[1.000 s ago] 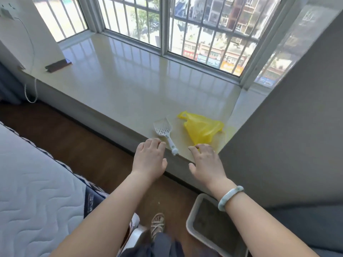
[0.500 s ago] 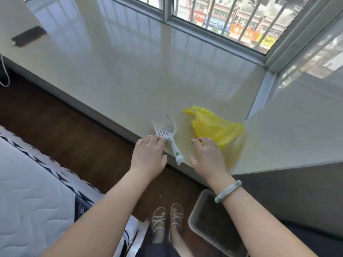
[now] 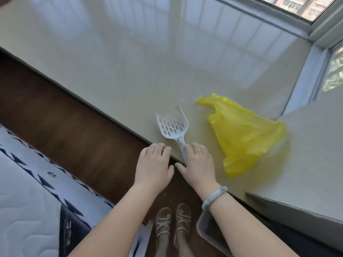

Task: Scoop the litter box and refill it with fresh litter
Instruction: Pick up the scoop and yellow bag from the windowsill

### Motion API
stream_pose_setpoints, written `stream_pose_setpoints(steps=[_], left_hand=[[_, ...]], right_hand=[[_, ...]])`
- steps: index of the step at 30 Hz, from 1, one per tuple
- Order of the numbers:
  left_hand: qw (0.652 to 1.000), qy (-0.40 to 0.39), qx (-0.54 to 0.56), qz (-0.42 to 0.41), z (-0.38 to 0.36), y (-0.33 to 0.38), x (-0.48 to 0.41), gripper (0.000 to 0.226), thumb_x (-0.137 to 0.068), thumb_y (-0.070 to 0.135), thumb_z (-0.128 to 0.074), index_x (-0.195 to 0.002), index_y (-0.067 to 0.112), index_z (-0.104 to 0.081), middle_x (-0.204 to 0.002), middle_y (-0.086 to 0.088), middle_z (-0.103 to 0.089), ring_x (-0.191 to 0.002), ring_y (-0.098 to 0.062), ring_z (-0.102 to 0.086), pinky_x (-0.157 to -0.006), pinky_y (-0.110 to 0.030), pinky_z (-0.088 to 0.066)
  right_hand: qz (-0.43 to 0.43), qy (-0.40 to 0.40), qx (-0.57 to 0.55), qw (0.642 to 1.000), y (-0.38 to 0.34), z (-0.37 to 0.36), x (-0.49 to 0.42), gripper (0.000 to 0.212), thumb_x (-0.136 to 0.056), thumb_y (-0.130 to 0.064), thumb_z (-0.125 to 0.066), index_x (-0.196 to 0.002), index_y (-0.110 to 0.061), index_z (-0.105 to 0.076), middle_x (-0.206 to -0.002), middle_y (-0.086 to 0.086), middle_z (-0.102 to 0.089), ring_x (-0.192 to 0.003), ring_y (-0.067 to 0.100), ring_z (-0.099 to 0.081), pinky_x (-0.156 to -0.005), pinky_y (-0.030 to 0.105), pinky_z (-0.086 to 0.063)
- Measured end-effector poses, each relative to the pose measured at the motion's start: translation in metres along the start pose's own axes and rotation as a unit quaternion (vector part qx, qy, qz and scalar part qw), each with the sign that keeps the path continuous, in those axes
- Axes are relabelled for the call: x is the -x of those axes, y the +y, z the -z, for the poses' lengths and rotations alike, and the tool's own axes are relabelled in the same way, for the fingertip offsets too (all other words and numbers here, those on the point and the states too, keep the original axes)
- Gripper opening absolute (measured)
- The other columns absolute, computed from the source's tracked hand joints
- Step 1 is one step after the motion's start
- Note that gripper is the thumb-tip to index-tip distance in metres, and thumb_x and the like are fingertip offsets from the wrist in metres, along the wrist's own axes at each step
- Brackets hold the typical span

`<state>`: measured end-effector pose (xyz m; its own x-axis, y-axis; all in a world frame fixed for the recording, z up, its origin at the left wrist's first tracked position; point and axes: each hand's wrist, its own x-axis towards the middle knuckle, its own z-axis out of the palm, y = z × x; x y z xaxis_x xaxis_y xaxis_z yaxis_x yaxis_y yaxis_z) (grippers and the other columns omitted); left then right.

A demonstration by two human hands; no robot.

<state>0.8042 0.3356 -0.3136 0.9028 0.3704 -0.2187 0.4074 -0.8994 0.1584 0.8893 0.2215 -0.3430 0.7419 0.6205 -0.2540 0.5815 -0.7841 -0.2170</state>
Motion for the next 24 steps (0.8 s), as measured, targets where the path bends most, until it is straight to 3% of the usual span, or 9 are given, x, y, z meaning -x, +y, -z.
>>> stream_pose_setpoints(steps=[3, 9, 13, 17, 20, 24], left_hand=[[1.000, 0.008, 0.005, 0.007, -0.009, -0.005, -0.010, 0.054, -0.074, 0.037, -0.069, -0.121, 0.014, -0.059, -0.121, -0.005, -0.060, -0.117, -0.024, -0.053, -0.097, -0.040, -0.042], [1.000, -0.001, 0.006, -0.004, -0.009, -0.013, -0.019, 0.059, -0.078, 0.040, -0.066, -0.130, 0.015, -0.052, -0.129, -0.003, -0.055, -0.124, -0.021, -0.048, -0.103, -0.038, -0.036], [1.000, -0.003, -0.006, -0.002, 0.005, -0.019, -0.020, 0.059, -0.067, 0.038, -0.075, -0.119, 0.015, -0.061, -0.116, -0.003, -0.063, -0.112, -0.022, -0.058, -0.094, -0.039, -0.045], [1.000, 0.005, -0.006, -0.012, 0.034, -0.015, -0.024, 0.060, -0.064, 0.037, -0.077, -0.118, 0.015, -0.062, -0.115, -0.004, -0.064, -0.110, -0.024, -0.060, -0.091, -0.040, -0.047], [0.999, 0.002, -0.004, -0.041, 0.058, -0.003, -0.030, 0.058, -0.071, 0.035, -0.071, -0.123, 0.015, -0.058, -0.124, -0.004, -0.059, -0.119, -0.025, -0.053, -0.099, -0.039, -0.040], [0.994, -0.030, 0.017, -0.100, 0.074, 0.032, -0.044, 0.062, -0.085, 0.044, -0.055, -0.140, 0.020, -0.038, -0.143, -0.001, -0.039, -0.135, -0.022, -0.033, -0.110, -0.033, -0.021]], right_hand=[[-0.025, 0.020, -0.011, 0.999, -0.005, -0.010, -0.014, 0.064, -0.062, -0.044, -0.079, -0.113, -0.012, -0.057, -0.107, 0.007, -0.062, -0.096, 0.029, -0.058, -0.074, 0.037, -0.049], [-0.056, -0.007, -0.082, 0.995, -0.002, -0.007, -0.029, 0.024, -0.086, -0.026, -0.058, -0.106, -0.015, -0.053, -0.103, 0.004, -0.057, -0.094, 0.025, -0.053, -0.070, 0.031, -0.040], [-0.072, 0.008, -0.155, 0.985, -0.001, 0.012, -0.023, 0.022, -0.087, -0.017, -0.054, -0.108, -0.013, -0.056, -0.101, 0.005, -0.054, -0.082, 0.027, -0.055, -0.061, 0.028, -0.031], [-0.105, 0.046, -0.215, 0.970, 0.004, 0.045, -0.006, 0.024, -0.085, -0.018, -0.057, -0.109, -0.015, -0.057, -0.101, 0.003, -0.052, -0.081, 0.024, -0.055, -0.064, 0.029, -0.036], [-0.157, 0.085, -0.266, 0.947, 0.012, 0.073, 0.009, 0.029, -0.084, -0.019, -0.060, -0.113, -0.016, -0.059, -0.103, -0.001, -0.052, -0.085, 0.017, -0.052, -0.067, 0.024, -0.034], [-0.198, 0.154, -0.292, 0.923, 0.029, 0.112, 0.020, 0.027, -0.080, -0.016, -0.065, -0.106, -0.014, -0.062, -0.098, 0.001, -0.054, -0.088, 0.018, -0.053, -0.065, 0.019, -0.027]])
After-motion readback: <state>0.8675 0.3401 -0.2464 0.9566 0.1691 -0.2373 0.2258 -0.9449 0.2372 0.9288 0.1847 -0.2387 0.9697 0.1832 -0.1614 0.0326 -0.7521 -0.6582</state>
